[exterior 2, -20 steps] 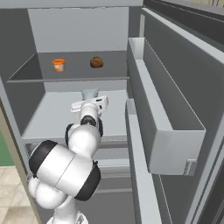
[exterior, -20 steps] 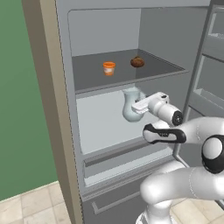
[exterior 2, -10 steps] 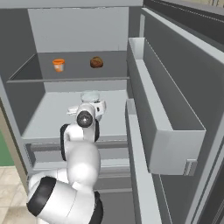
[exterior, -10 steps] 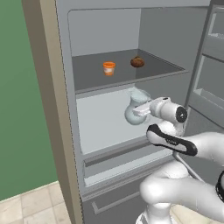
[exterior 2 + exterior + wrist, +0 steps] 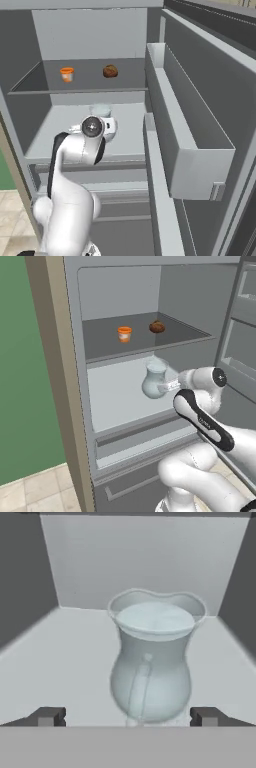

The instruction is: Move the jam and bread from the second highest shelf to the top shelf to make space. Then, place the pitcher from the counter on the cleared second highest shelf.

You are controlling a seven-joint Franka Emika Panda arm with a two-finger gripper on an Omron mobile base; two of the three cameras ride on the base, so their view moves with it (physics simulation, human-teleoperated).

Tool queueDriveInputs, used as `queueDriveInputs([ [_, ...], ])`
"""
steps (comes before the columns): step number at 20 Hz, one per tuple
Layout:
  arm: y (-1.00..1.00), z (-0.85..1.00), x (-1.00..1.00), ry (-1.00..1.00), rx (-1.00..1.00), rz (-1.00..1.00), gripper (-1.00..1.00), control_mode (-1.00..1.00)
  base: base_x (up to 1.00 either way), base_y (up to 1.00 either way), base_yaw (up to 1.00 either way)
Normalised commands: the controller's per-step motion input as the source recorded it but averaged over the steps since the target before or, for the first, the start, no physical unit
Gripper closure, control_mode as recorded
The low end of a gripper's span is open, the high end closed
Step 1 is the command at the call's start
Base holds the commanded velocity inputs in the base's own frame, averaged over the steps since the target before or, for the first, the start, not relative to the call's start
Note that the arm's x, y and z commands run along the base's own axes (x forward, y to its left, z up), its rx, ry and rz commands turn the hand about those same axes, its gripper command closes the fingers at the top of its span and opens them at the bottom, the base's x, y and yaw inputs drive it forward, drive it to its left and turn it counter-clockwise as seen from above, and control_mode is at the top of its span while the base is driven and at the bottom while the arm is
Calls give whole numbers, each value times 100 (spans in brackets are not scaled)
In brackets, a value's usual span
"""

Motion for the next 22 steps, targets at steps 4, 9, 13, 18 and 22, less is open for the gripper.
queueDriveInputs([
  [4,0,27,-72,27,0,0,-100,-100,0,0,0],
  [9,0,3,-82,30,0,0,-100,-100,0,0,0],
  [13,0,0,-98,28,-1,0,-100,-100,0,0,0],
  [18,1,8,-96,14,0,0,-100,-100,0,0,0],
  [22,18,47,-74,1,0,0,-100,-100,0,0,0],
])
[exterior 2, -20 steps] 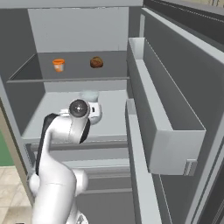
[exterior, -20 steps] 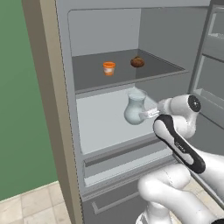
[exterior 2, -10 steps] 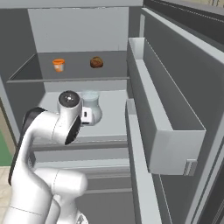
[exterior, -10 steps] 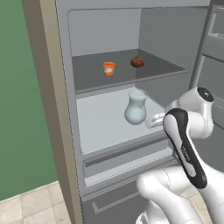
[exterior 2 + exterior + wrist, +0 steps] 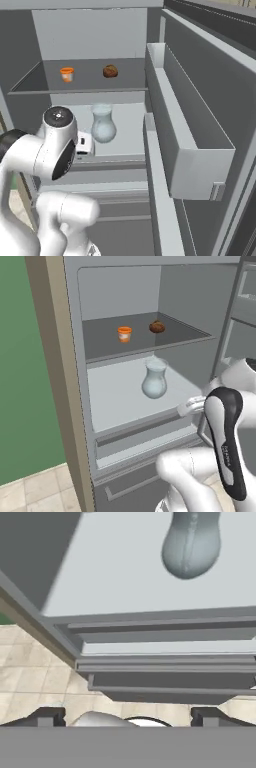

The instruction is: Move the jam and bread from the second highest shelf to the top shelf to make space. Then, place the pitcher from the counter on the cleared second highest shelf.

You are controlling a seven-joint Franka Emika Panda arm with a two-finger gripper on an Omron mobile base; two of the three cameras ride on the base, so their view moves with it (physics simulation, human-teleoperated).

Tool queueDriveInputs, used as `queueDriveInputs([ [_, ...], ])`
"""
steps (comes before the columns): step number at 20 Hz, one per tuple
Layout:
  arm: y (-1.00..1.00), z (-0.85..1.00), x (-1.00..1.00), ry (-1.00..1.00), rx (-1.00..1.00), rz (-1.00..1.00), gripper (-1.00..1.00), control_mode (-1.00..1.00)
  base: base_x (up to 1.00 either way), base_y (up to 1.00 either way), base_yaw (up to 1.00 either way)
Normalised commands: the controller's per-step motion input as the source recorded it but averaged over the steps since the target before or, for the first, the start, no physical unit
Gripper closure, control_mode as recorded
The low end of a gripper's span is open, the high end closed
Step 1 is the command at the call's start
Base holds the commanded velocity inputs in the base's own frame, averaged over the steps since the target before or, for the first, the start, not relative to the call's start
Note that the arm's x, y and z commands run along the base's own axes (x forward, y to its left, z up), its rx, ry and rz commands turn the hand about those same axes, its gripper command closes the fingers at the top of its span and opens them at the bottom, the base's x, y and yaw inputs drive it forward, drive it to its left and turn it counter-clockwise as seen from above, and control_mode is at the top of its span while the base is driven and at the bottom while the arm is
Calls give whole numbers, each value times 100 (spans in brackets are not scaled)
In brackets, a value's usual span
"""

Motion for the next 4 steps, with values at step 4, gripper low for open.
queueDriveInputs([
  [4,44,50,-72,-2,0,0,-100,-100,0,0,0],
])
